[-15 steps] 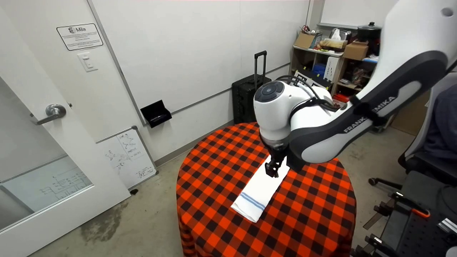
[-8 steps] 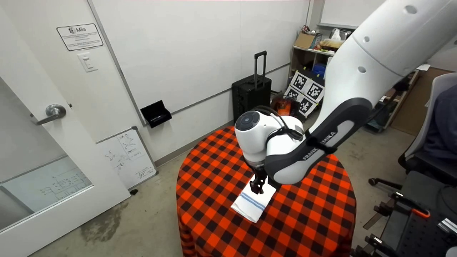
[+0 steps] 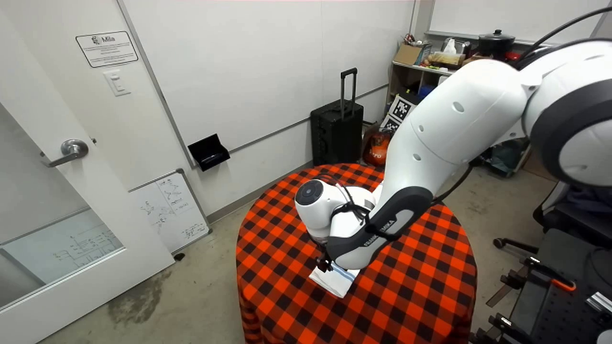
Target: Fold the cloth
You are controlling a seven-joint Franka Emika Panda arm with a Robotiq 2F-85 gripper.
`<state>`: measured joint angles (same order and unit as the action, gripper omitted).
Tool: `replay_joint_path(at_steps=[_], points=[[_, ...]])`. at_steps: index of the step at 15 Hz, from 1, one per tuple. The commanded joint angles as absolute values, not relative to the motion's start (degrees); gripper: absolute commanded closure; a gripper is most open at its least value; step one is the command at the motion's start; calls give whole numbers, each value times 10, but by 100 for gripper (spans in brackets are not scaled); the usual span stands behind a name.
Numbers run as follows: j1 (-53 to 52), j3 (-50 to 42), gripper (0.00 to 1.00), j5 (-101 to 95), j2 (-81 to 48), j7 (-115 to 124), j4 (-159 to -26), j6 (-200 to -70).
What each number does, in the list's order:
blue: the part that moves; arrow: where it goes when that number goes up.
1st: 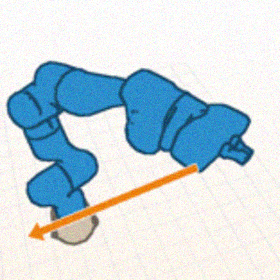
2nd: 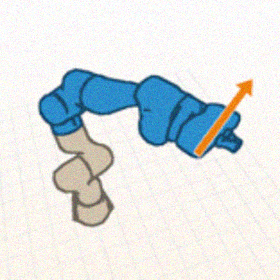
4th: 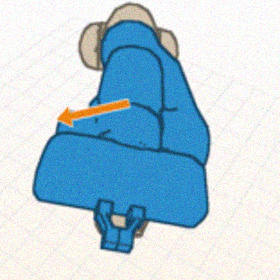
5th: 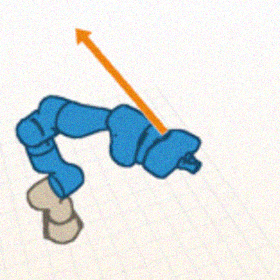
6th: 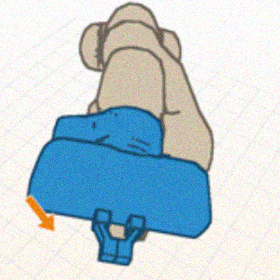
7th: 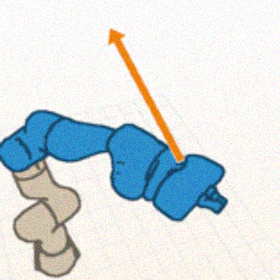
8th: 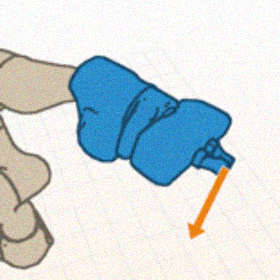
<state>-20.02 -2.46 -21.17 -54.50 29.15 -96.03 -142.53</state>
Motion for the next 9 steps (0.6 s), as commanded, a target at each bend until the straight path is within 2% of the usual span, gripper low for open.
replay_joint_path(at_steps=[1,9], points=[[-227,-48,0,-182,-632,289,-861,-1429],[-228,-53,0,-142,-734,274,-757,-1403]])
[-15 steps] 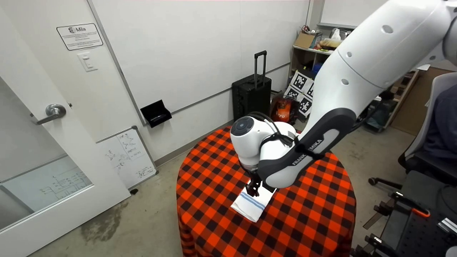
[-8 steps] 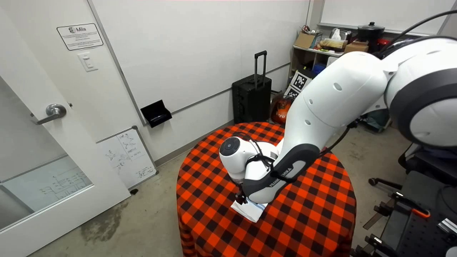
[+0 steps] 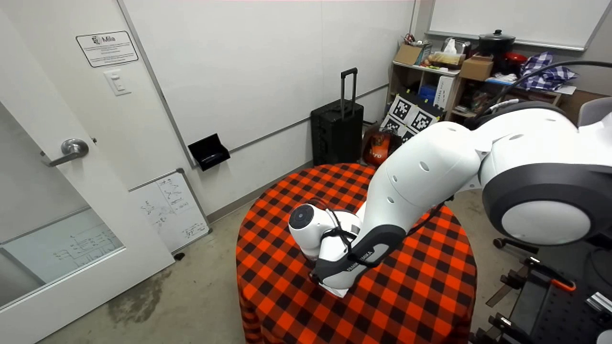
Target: Fold the cloth
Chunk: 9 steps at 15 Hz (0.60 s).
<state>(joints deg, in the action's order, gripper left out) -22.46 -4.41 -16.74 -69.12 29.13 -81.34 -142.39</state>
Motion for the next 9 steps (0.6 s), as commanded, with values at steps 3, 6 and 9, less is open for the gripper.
replay_joint_path(at_steps=[3,6,9], points=[[-225,-53,0,-132,-759,271,-732,-1394],[-226,-51,0,-122,-774,272,-713,-1382],[-228,-48,0,-118,-772,273,-705,-1371]])
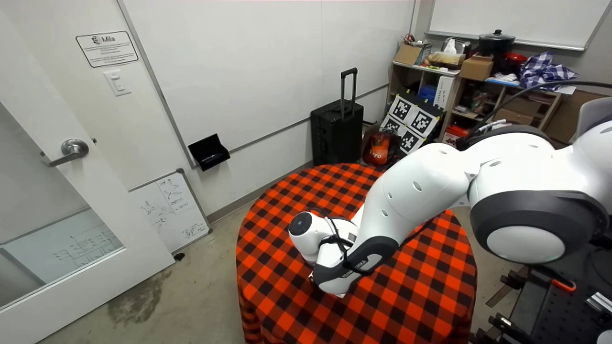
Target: Fold the cloth
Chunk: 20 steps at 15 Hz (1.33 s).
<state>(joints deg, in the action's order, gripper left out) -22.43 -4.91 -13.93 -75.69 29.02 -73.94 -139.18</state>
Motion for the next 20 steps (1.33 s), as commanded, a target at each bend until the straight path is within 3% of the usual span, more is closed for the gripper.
replay_joint_path(at_steps=[1,15,16,18,20], points=[[-229,-47,0,-117,-771,273,-704,-1368],[-228,-39,0,-110,-773,269,-697,-1364],[-228,-38,3,-109,-773,268,-697,-1364],[-228,-37,27,-110,-772,267,-697,-1366],[-227,-37,39,-110,-771,265,-697,-1367]])
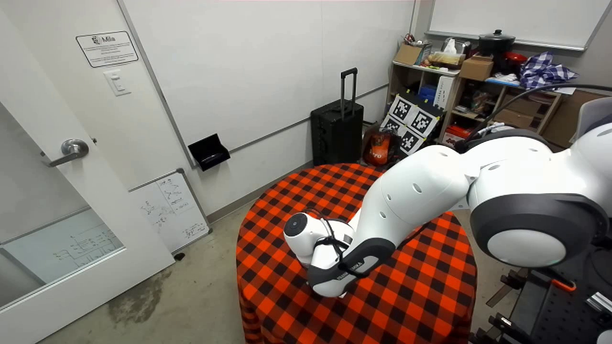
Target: Fold the cloth
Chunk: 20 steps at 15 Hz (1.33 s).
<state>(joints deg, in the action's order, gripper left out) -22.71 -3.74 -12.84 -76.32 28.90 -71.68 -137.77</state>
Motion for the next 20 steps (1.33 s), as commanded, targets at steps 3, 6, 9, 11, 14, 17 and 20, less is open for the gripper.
replay_joint_path(at_steps=[3,6,9,11,14,17,20], points=[[-227,-38,62,-111,-773,264,-692,-1367],[-226,-39,84,-112,-773,264,-696,-1369],[-226,-41,100,-112,-774,263,-698,-1370],[-227,-41,100,-113,-770,263,-700,-1371],[-219,-30,99,-127,-755,268,-710,-1373],[-220,-25,99,-128,-726,262,-729,-1377],[-227,-25,99,-139,-678,249,-753,-1380]])
